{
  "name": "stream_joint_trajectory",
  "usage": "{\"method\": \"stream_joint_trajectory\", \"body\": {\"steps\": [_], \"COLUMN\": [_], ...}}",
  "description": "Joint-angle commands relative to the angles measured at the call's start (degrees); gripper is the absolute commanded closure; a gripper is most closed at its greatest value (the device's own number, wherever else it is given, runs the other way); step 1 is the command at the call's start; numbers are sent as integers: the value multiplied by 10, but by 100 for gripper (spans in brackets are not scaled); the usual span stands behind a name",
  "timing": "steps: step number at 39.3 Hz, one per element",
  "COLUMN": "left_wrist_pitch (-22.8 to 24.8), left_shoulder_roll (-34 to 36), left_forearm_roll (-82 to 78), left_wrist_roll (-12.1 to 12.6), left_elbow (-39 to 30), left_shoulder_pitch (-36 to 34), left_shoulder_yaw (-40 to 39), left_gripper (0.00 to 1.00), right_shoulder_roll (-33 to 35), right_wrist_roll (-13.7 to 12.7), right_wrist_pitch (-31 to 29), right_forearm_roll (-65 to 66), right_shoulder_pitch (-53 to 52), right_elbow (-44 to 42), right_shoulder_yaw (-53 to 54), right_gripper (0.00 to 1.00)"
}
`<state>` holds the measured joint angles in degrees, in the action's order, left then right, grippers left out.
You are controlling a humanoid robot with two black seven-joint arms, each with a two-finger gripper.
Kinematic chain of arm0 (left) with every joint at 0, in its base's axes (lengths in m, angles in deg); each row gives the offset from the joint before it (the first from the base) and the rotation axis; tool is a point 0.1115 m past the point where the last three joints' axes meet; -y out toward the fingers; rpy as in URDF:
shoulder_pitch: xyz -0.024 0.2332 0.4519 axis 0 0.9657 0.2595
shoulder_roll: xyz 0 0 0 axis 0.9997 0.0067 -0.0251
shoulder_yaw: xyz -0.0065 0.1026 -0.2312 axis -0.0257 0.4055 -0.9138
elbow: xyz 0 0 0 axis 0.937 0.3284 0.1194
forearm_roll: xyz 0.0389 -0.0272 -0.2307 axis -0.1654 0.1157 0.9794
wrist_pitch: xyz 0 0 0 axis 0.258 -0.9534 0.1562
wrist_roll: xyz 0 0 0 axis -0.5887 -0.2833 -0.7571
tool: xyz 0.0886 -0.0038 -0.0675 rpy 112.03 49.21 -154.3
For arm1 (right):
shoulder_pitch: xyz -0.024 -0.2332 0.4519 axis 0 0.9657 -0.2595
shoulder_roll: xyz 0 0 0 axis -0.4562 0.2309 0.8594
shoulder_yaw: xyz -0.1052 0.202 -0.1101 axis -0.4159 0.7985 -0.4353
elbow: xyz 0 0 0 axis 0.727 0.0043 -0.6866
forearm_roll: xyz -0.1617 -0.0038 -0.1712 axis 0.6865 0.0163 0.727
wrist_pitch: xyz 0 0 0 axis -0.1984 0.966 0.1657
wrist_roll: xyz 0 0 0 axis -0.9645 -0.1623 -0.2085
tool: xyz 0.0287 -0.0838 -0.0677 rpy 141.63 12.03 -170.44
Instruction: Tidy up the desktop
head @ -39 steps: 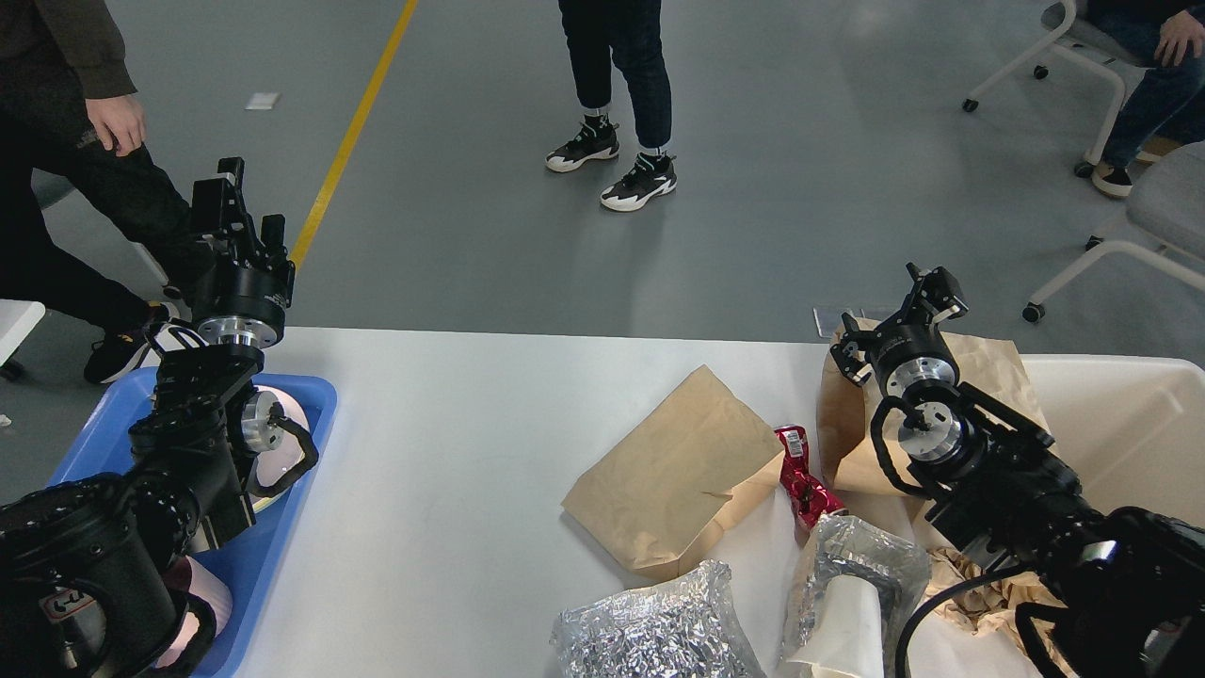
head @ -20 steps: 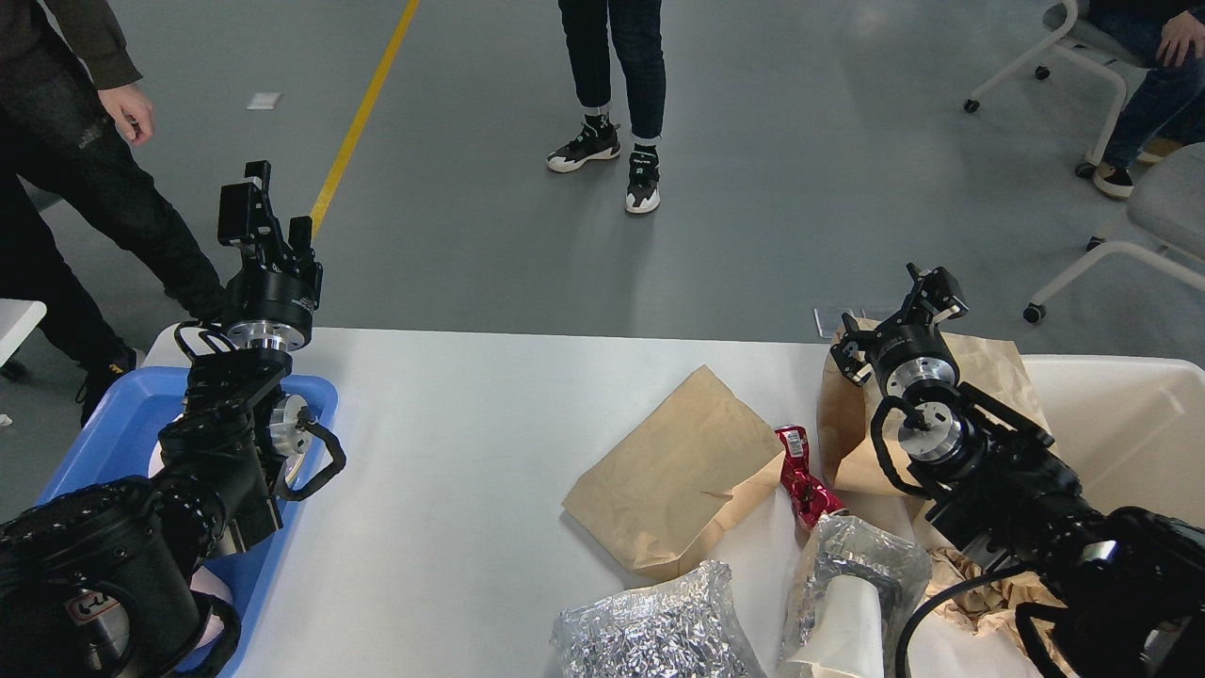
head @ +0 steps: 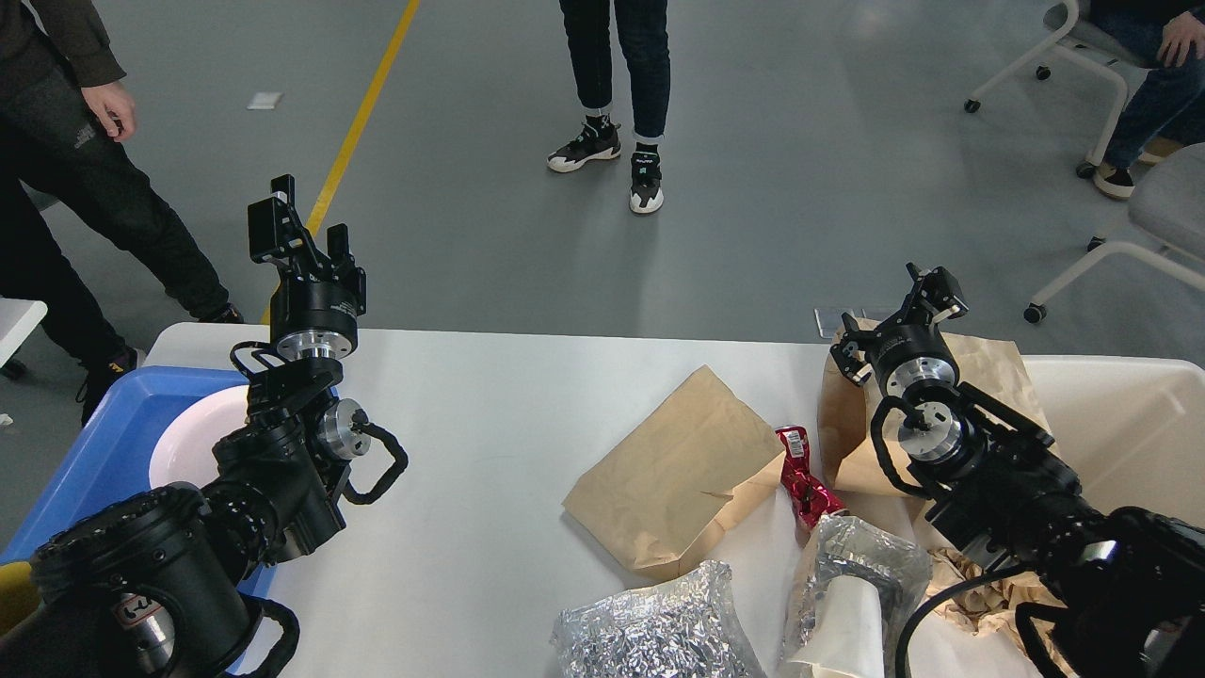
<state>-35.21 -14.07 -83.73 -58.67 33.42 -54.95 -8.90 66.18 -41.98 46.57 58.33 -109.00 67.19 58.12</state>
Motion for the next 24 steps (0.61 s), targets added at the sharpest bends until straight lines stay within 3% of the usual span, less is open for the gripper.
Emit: {"method": "stream_joint_trajectory", "body": {"steps": [1,11,17,24], "left_wrist_pitch": [13,111,127,203], "left_shoulder_roll": [4,6,5,8], "left_forearm_roll": [4,20,20,27], "left_wrist_roll": [1,-2,-7,0], "left_elbow": [0,1,0,1], "left_shoulder_pitch": [0,11,20,27], "left_shoulder_yaw": [-3,-40,-43,-81], "left_gripper": [4,4,4,4], "right_shoulder_roll": [0,0,0,0], "right_wrist_roll": [-1,0,0,-1], "right_wrist_pitch": [0,0,0,0], "right_forearm_roll": [0,0,0,0], "right_shoulder_pitch": [0,0,0,0], "right_elbow": [0,0,0,0], "right_shoulder_yaw": [0,0,0,0], "right_gripper": [0,0,0,0]}}
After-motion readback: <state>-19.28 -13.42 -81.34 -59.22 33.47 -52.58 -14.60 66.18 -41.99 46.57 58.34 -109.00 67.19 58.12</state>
